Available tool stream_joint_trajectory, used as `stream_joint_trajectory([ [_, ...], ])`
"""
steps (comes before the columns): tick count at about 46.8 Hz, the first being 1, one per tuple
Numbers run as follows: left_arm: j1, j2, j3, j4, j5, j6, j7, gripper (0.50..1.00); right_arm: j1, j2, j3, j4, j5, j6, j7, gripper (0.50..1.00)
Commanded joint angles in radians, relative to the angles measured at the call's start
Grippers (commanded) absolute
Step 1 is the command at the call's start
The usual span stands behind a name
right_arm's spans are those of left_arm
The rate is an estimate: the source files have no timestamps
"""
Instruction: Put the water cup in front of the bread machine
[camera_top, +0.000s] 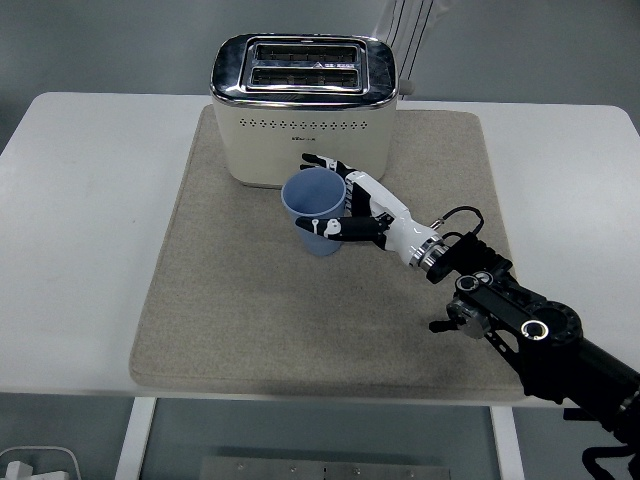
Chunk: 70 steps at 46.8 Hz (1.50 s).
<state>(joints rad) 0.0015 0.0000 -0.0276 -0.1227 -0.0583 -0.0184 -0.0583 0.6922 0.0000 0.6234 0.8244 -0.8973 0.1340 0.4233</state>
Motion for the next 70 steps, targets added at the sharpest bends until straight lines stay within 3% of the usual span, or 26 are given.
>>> stream_joint_trajectory([
  [1,0.000,0.000,0.000,0.000,0.000,0.000,0.000,1.000,0.000,0.000,0.002,-0.001,0.000,0.006,0.000,0.928],
  [26,0.000,0.000,0.000,0.000,0.000,0.000,0.000,1.000,0.000,-0.086,0.007,0.002,0.001,0.038,0.003,0.928],
  [42,0.000,0.000,0.000,0.000,0.000,0.000,0.000,1.000,-0.002,-0.101,0.009,0.005,0.000,0.067,0.003,0.928],
  [70,0.000,0.000,0.000,0.000,0.000,0.000,0.000,1.000,-0.028,-0.198,0.013,0.012,0.000,0.072,0.005,0.928],
])
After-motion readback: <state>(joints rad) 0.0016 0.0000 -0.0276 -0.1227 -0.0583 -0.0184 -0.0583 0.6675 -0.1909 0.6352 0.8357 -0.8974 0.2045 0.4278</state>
